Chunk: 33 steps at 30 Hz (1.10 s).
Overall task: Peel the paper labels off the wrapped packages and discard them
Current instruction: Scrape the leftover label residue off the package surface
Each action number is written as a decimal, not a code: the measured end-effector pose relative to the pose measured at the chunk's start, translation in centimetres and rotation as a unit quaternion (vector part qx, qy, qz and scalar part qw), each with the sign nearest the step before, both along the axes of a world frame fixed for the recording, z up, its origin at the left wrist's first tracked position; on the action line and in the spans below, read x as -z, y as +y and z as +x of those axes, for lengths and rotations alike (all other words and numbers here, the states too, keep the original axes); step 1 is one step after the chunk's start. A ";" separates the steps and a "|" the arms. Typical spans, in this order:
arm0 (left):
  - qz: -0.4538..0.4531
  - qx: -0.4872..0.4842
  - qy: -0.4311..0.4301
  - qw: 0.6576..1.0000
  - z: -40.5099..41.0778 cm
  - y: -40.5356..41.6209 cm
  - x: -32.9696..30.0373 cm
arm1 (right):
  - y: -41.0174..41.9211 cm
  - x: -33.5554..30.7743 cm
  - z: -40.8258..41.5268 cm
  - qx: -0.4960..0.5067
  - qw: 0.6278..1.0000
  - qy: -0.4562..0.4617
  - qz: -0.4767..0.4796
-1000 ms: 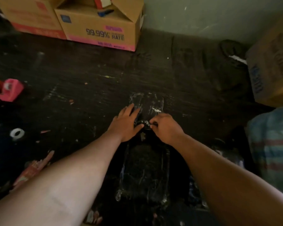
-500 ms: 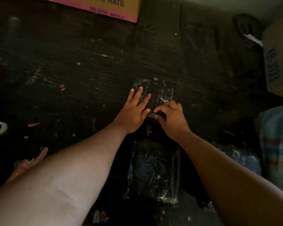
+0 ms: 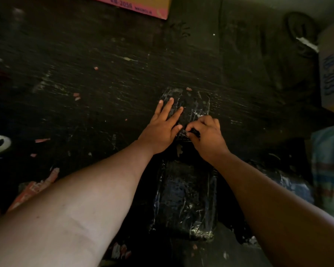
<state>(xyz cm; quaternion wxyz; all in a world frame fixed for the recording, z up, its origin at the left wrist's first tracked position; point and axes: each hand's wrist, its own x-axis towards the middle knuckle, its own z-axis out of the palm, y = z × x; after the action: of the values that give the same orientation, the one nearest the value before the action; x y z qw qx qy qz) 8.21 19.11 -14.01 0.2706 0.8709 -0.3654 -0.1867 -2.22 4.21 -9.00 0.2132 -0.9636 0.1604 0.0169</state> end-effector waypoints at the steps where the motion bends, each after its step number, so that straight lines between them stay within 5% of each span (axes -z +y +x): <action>1: -0.002 0.001 -0.002 1.000 0.0 0.0 0.0 | 0.0 0.1 0.0 -0.003 1.000 -0.002 -0.005; 33: -0.079 -0.073 0.000 0.994 -0.6 -1.1 -0.1 | -0.7 0.7 0.1 0.014 0.998 -0.032 0.047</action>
<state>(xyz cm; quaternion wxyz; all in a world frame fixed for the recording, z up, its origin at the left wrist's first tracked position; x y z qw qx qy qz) 7.59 18.06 -13.88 0.3512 0.8712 -0.3145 -0.1368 -2.09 3.48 -9.71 0.2631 -0.9503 0.1664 -0.0092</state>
